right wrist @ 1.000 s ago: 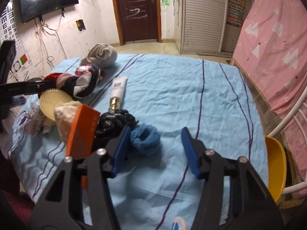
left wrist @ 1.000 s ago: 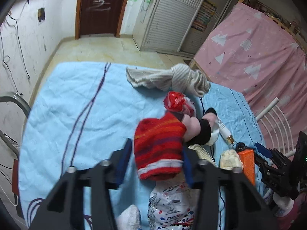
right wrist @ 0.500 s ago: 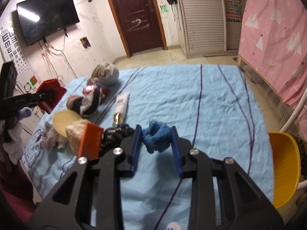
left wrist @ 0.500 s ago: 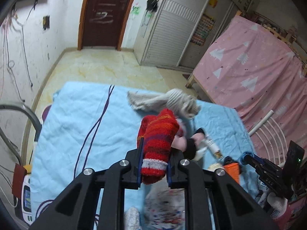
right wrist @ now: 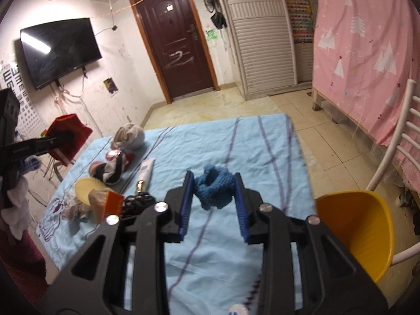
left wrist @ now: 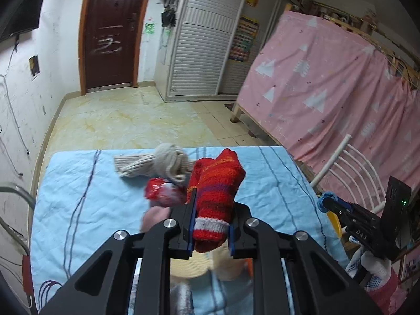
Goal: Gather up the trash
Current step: 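Carry the sock and ball to the yellow bin and open both tools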
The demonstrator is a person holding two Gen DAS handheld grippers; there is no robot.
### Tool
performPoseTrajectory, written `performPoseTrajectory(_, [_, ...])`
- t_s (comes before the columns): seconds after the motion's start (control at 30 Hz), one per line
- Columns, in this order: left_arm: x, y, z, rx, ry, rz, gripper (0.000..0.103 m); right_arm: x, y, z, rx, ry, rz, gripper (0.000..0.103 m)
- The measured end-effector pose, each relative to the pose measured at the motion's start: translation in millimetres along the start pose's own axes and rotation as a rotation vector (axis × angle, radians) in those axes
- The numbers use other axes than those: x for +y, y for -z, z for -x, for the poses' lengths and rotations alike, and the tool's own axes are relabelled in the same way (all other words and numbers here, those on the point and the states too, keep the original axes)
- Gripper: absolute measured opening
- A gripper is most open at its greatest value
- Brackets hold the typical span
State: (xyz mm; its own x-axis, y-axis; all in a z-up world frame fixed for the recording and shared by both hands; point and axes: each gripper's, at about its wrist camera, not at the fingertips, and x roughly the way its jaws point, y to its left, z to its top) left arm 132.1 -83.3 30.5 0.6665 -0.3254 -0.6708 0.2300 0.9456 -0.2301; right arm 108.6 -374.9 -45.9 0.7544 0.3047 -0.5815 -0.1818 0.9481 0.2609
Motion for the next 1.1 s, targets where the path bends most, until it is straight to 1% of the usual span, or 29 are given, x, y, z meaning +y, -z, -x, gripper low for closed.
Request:
performPoseTrajectory(0.37, [-53.4, -5.3, -9.2, 0.018, 0.027, -0.085, 0.009, -39.7, 2.9, 22.6, -0.052, 0.027, -0.058, 0.029])
performPoseTrajectory(0.53, [-80.8, -9.6, -17.9, 0.036, 0.062, -0.124, 0.009, -61.8, 4.4, 35.7, -0.079, 0.05, -0.088, 0.029])
performPoseTrajectory(0.63, [-101.1, -12.8, -24.6, 0.045, 0.103, -0.147, 0.009, -79.1, 4.3, 45.7, -0.097, 0.076, -0.108, 0.029])
performPoseTrajectory(0.83, [-156.1, -14.4, -44.4, 0.08, 0.208, -0.201, 0.009, -112.2, 8.4, 62.5, -0.115, 0.125, -0.142, 0.029])
performPoseTrajectory(1.1, [-232.4, -3.9, -80.5, 0.147, 0.304, -0.275, 0.009, -153.8, 19.7, 65.5, -0.097, 0.158, -0.186, 0.029])
